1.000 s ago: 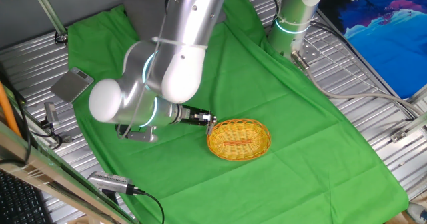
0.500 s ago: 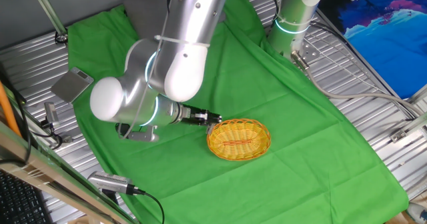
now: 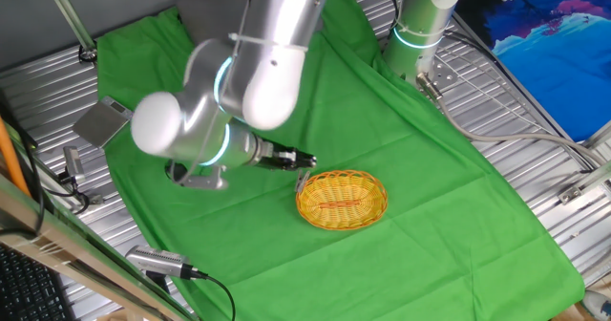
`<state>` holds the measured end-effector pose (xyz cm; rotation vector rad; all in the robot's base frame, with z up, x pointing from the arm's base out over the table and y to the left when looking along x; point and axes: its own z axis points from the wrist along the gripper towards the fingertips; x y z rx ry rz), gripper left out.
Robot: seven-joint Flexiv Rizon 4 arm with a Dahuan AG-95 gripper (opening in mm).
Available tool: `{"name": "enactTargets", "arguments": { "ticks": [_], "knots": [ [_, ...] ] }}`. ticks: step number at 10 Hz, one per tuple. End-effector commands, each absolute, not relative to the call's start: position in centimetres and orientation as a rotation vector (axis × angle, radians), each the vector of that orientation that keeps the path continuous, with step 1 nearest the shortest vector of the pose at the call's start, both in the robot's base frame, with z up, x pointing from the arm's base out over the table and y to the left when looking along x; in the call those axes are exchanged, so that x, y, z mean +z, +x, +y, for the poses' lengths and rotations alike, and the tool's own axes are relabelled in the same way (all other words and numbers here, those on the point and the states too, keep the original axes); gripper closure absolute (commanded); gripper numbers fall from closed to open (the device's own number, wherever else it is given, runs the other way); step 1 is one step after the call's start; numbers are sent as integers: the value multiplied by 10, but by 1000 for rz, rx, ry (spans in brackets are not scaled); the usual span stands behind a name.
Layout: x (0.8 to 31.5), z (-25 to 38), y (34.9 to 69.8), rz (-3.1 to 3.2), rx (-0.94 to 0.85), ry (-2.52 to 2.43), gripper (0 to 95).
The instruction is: Use a clamp
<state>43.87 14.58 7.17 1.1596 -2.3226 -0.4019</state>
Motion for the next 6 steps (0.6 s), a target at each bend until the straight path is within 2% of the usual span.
{"name": "enactTargets", "arguments": {
  "ticks": [1, 2, 3, 4, 5, 6],
  "knots": [
    [69, 126, 451, -2321, -405, 1213, 380],
    [69, 116, 458, -2318, -407, 1229, 380],
    [69, 107, 463, -2315, -404, 1239, 570],
    [69, 96, 468, -2306, -405, 1263, 570],
    [69, 88, 471, -2302, -401, 1277, 760],
    [68, 81, 473, -2302, -396, 1295, 760]
  ]
}}
